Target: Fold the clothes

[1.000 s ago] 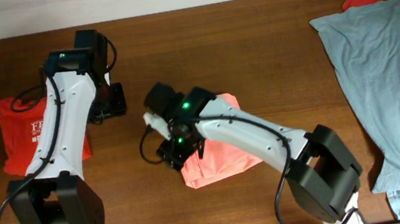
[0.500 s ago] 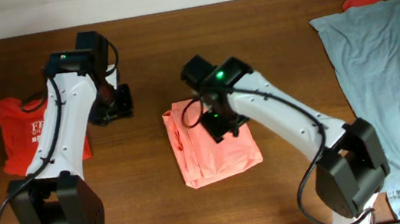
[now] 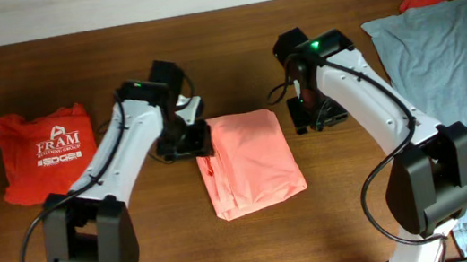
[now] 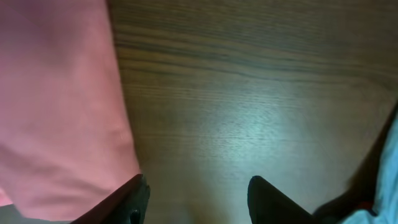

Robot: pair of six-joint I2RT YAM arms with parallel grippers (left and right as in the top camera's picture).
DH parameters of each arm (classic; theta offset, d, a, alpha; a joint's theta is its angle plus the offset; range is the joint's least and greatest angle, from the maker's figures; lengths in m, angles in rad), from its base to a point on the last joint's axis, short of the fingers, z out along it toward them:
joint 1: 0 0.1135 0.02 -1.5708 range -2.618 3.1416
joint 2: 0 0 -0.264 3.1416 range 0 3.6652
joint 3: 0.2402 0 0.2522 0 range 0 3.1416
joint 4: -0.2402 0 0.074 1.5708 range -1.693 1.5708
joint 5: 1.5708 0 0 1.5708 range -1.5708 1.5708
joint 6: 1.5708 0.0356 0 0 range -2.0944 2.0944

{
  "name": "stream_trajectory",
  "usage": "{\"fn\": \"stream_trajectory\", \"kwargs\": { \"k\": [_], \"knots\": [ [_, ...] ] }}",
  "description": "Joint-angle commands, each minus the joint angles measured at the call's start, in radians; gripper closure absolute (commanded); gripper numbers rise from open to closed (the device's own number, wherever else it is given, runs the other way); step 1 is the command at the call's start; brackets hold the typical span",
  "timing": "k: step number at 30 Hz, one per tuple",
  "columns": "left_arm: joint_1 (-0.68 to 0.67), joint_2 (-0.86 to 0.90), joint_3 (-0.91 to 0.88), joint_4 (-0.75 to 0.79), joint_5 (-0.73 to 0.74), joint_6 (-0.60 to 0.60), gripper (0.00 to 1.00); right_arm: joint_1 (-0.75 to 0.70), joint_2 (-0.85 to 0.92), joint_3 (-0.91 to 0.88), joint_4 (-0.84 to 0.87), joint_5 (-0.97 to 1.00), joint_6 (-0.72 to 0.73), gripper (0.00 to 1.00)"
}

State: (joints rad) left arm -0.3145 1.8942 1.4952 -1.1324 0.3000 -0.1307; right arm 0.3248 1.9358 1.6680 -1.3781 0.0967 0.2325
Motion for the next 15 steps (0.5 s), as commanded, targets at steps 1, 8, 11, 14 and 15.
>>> {"fn": "stream_trajectory", "kwargs": {
  "k": [1,8,11,14,15],
  "knots": [
    [-0.039,-0.023,-0.046,0.053,0.026,0.011,0.42,-0.003,-0.018,0.015,-0.006,0.020,0.004,0.44],
    [-0.080,0.006,-0.103,0.146,0.019,-0.040,0.51,-0.003,-0.018,0.015,-0.006,0.020,0.004,0.44],
    [-0.090,0.007,-0.103,0.166,0.018,-0.040,0.60,-0.003,-0.018,0.015,-0.006,0.020,0.005,0.44],
    [-0.093,0.011,-0.104,0.181,0.014,-0.040,0.61,-0.003,-0.018,0.015,-0.006,0.016,0.005,0.44],
    [-0.093,0.015,-0.105,0.183,0.012,-0.040,0.60,-0.003,-0.018,0.015,-0.008,0.016,0.005,0.44]
  ]
}}
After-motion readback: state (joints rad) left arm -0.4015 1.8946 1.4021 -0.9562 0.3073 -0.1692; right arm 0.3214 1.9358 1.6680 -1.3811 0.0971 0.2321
